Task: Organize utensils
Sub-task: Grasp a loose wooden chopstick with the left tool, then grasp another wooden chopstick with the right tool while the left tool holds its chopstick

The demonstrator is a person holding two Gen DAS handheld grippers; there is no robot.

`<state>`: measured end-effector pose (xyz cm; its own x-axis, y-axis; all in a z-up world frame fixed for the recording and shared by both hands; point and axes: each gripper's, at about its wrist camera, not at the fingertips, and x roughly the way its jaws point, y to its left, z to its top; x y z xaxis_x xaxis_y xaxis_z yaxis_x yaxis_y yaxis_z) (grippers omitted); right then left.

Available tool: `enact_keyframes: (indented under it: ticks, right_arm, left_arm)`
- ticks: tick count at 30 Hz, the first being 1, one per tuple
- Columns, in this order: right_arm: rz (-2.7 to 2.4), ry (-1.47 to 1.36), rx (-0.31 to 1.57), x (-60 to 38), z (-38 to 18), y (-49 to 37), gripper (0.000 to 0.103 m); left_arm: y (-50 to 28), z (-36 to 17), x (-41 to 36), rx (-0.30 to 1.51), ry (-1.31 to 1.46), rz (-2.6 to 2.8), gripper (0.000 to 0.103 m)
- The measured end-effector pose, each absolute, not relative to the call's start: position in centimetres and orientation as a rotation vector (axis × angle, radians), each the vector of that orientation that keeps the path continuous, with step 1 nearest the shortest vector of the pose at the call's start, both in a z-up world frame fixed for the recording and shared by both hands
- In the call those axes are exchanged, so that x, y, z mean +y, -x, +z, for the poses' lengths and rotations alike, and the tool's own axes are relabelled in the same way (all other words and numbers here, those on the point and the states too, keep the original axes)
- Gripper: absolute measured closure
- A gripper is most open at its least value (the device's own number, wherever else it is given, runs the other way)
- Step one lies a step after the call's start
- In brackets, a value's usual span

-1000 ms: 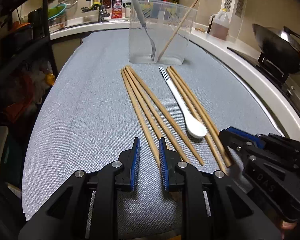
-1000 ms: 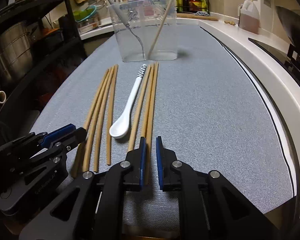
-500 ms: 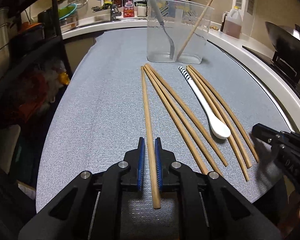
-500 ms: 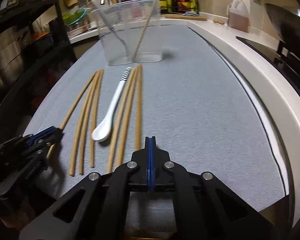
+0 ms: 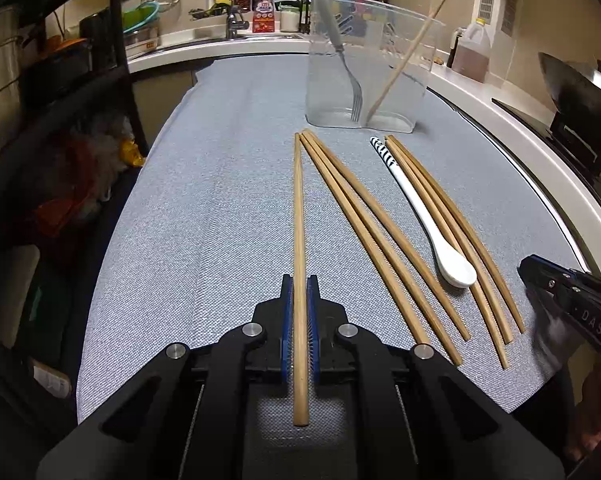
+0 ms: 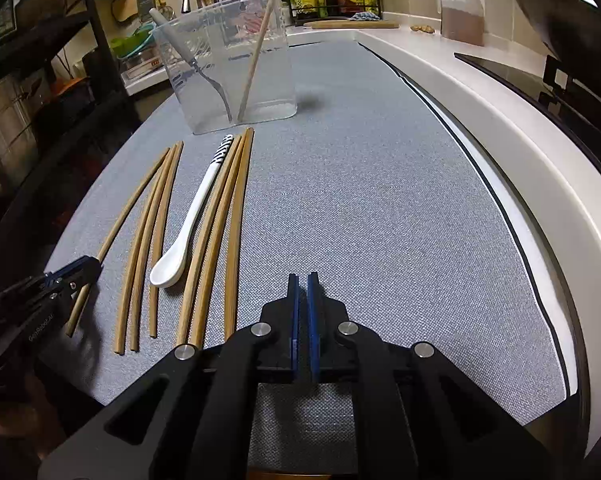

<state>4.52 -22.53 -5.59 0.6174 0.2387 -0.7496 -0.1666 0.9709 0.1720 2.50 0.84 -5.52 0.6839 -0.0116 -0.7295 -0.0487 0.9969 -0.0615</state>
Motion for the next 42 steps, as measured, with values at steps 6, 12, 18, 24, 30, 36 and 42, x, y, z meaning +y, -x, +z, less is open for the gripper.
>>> enact_keyframes:
  ticks: [6,12,18,24,30,36,42]
  right_arm:
    - [0.291,-0.088,0.832,-21.9,-4.6,-3.7,0.077]
    - [0.343,-0.046,0.858,-20.2,-5.1,-3.4,0.077]
    - [0.313,0.029,0.869,-19.1,-5.5,-3.5,0.097]
    - [0.207,0.002,0.858,-21.2,-5.4,-4.1,0.097]
    - [0.182,-0.018,0.877,-22.6,-5.7,-4.5,0.095]
    - [0.182,-0.022,0.871,-22.6,-5.8,-4.5,0.093]
    - [0.183,-0.025,0.866,-22.5,-5.8,-4.5,0.093]
  left_arm:
    - [-2.1,-5.6,0.6,0.821,0.081,0.001,0.095]
    - [-1.8,-5.5,0.5,0.828,0.086,-0.008,0.095]
    - [-1.9,-5.6,0.4,0.818,0.065,0.000,0.095]
    - [-2.2,-5.7,0.8,0.809,0.066,0.013,0.096]
    - [-2.2,-5.7,0.9,0.806,0.063,0.019,0.096]
    - [-2.3,-5.8,0.6,0.799,0.053,0.021,0.095]
    - [-2.2,-5.8,0.6,0.797,0.052,0.022,0.096]
